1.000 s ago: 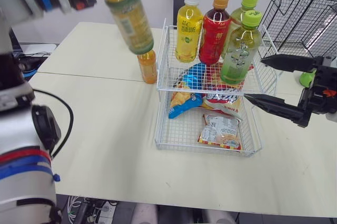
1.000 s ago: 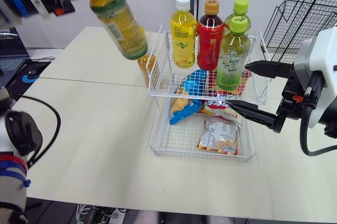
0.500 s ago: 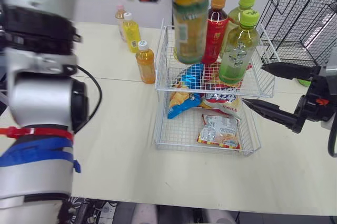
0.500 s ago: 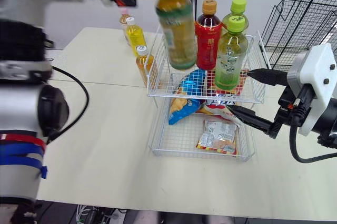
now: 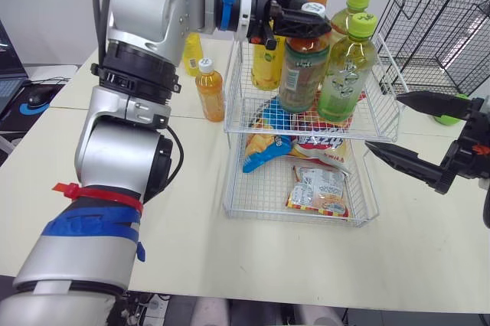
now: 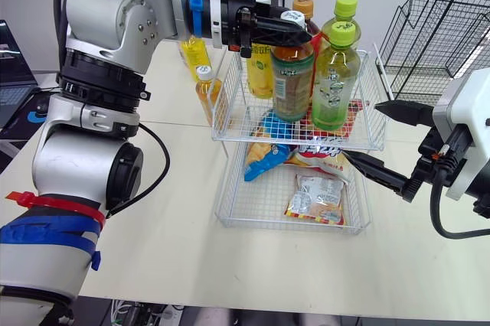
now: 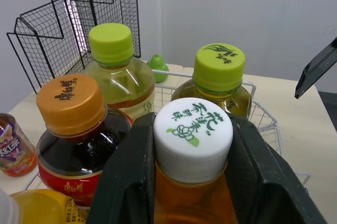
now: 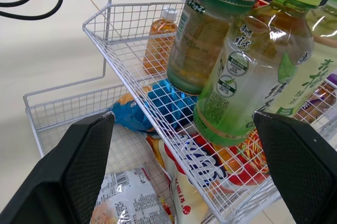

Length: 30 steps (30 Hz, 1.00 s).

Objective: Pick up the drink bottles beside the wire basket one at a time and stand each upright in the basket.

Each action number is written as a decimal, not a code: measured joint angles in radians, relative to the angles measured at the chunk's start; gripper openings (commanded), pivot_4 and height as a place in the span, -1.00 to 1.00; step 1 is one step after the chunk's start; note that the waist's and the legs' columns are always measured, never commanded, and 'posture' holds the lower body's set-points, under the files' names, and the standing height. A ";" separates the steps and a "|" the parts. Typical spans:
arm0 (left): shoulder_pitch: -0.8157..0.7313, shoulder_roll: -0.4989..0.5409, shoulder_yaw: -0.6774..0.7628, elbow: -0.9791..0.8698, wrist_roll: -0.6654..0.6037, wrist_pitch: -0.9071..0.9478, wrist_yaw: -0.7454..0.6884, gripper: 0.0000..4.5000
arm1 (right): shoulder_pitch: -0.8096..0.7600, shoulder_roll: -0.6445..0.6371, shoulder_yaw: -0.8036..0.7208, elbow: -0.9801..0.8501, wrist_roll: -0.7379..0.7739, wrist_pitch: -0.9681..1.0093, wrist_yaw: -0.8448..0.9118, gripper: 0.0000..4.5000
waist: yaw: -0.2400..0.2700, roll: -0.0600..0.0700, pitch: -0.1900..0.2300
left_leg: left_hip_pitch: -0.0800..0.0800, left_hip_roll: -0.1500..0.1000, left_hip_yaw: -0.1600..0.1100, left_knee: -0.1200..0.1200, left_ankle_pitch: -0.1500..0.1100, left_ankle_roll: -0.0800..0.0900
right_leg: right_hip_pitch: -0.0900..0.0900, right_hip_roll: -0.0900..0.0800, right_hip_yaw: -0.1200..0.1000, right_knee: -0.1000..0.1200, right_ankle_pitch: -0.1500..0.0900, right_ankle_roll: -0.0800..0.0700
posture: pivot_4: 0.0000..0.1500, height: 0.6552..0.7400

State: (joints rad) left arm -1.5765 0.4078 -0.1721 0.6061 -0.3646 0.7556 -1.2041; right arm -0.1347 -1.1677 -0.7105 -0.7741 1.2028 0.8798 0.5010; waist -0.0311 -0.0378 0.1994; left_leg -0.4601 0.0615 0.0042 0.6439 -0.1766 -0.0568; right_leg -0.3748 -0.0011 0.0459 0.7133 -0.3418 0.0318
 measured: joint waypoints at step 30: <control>0.403 0.413 0.358 -0.336 -0.043 0.028 0.154 0.99 | -0.041 0.012 0.041 0.031 -0.005 -0.042 0.045 1.00 | 0.000 0.001 -0.001 | 0.008 0.002 0.000 0.001 0.000 0.000 | 0.006 0.000 0.000 0.002 0.000 0.000 | 1.00 1.00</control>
State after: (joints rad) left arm -1.1737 0.8206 0.1859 0.2700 -0.4077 0.7841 -1.0497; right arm -0.1757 -1.1562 -0.6694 -0.7427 1.1981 0.8381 0.5456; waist -0.0316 -0.0370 0.1989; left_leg -0.4524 0.0632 0.0042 0.6445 -0.1764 -0.0571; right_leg -0.3690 -0.0013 0.0460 0.7155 -0.3418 0.0316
